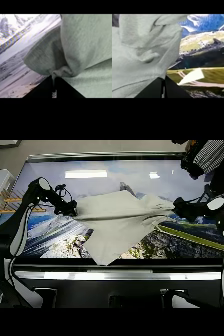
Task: Fold the clothes and pants, and hang the long-sleeved shirts on hangers.
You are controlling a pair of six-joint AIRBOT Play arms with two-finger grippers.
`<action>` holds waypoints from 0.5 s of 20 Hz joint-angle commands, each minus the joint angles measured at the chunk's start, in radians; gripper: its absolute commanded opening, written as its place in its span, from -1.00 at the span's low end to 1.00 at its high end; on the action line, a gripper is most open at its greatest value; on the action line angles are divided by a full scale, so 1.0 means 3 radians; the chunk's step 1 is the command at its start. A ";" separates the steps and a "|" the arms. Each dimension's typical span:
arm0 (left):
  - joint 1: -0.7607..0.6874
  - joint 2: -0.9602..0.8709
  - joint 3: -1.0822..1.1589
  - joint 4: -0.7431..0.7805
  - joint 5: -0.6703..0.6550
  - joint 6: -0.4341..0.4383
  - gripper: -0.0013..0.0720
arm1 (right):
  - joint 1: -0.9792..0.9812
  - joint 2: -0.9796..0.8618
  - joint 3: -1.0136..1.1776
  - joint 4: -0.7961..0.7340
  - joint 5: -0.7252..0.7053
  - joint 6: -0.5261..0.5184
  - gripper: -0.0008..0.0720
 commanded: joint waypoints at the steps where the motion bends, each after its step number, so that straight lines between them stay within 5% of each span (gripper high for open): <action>1: -0.0150 -0.0036 -0.0001 0.0020 -0.0031 -0.0003 -0.90 | -0.0014 -0.0393 0.0132 -0.0024 -0.0098 -0.0014 -0.88; 5: -0.0243 -0.0050 0.0000 0.0019 0.0083 -0.0086 -0.90 | -0.0023 -0.0441 0.0148 0.0174 0.0127 -0.0191 -0.53; 8: -0.0240 -0.0048 0.0000 0.0019 0.0111 -0.0125 -0.90 | -0.0022 -0.0141 0.0151 0.0057 0.0697 -0.0467 0.21; 10: -0.0240 -0.0048 0.0000 0.0019 0.0109 -0.0125 -0.90 | -0.0022 0.0108 0.0051 0.0066 0.1021 -0.0515 0.24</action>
